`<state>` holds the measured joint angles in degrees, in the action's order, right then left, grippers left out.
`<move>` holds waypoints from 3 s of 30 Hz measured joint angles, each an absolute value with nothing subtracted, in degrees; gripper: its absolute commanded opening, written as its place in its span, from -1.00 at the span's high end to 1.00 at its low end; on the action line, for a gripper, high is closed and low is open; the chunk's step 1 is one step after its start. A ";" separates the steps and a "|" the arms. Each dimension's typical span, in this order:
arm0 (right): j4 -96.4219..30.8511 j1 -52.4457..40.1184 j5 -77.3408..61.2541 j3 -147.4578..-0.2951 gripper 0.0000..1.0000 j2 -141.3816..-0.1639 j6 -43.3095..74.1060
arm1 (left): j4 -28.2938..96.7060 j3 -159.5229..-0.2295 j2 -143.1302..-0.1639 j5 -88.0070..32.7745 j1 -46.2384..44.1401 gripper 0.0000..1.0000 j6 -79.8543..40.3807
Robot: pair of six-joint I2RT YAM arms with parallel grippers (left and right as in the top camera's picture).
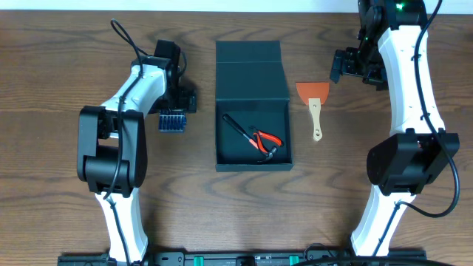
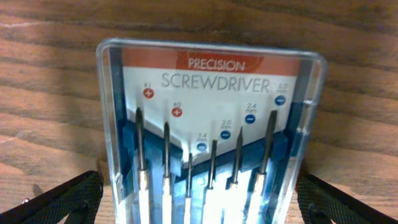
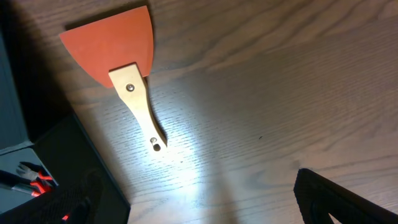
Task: Pack container
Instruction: 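Lower the left gripper onto the blue screwdriver set case and close, then lift the screwdriver case and carry it right over the box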
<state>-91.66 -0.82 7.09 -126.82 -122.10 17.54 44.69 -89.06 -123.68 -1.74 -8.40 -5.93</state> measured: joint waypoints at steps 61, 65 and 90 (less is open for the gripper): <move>-91.68 -0.82 7.09 -126.82 -0.99 -122.10 17.54 | 49.01 -90.52 -123.74 -3.49 -8.36 0.17 -5.52; -91.68 -0.82 7.09 -126.82 -0.99 -122.10 17.54 | 49.06 -91.22 -121.97 -3.46 -8.34 0.17 -5.54; -91.66 -0.82 7.09 -126.82 -0.99 -122.10 17.54 | 50.54 -91.98 -93.17 -11.20 -18.26 0.23 -3.79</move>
